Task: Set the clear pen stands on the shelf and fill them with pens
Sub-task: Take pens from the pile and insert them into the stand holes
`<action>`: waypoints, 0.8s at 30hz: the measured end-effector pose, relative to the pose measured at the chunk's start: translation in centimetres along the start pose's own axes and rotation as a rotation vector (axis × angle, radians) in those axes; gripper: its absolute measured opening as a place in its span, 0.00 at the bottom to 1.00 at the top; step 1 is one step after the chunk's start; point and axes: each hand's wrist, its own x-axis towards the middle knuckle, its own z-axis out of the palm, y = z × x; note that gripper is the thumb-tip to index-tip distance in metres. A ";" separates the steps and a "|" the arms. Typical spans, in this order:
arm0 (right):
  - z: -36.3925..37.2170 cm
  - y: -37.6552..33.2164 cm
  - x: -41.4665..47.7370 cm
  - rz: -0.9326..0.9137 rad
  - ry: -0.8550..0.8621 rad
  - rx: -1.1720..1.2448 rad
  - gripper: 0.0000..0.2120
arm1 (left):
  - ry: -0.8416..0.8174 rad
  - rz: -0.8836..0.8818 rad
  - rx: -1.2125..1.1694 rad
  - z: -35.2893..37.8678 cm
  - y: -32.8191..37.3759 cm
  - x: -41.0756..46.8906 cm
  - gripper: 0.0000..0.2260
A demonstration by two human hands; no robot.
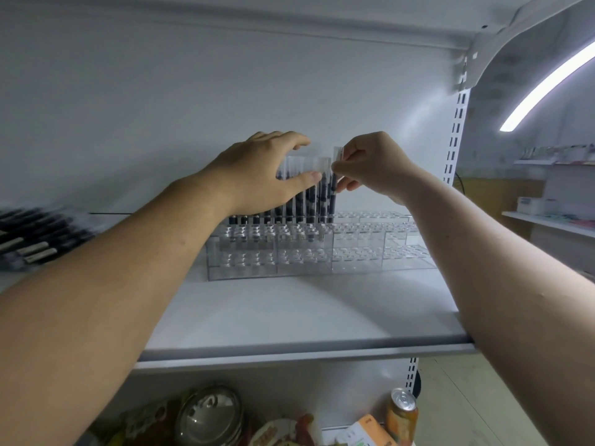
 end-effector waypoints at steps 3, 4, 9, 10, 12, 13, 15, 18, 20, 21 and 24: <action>-0.1 0.0 0.1 0.001 -0.006 0.018 0.04 | 0.001 -0.002 0.000 0.0 -0.1 0.1 0.32; -0.1 0.1 0.1 0.004 -0.013 0.015 0.04 | 0.000 -0.002 0.000 0.1 -0.1 0.1 0.32; 0.3 0.4 0.0 0.044 -0.140 -0.075 0.08 | 0.010 0.004 -0.002 0.1 -0.3 0.1 0.32; 0.3 0.5 0.0 0.039 -0.138 -0.080 0.07 | 0.010 0.004 -0.001 0.1 -0.3 0.1 0.32; 0.1 0.5 0.0 0.023 -0.133 -0.102 0.06 | 0.010 0.004 -0.001 0.2 -0.3 0.1 0.32; -0.1 0.5 0.0 0.012 -0.132 -0.117 0.06 | 0.010 0.006 -0.001 0.2 -0.3 0.1 0.32; -0.5 0.5 -0.1 -0.007 -0.133 -0.134 0.06 | 0.014 0.009 0.003 0.1 -0.4 0.1 0.31; -0.9 0.5 -0.1 -0.023 -0.095 -0.098 0.08 | 0.024 0.008 0.006 0.0 -0.5 0.1 0.31; -1.2 0.6 0.2 -0.060 -0.036 -0.073 0.11 | 0.036 0.003 -0.006 0.0 -0.7 0.1 0.31; -1.2 0.6 0.3 -0.085 0.003 -0.072 0.12 | 0.042 0.002 -0.011 0.0 -0.8 0.2 0.31; -1.2 0.6 0.8 -0.172 0.112 -0.106 0.12 | 0.061 -0.006 -0.014 -0.2 -1.0 0.3 0.30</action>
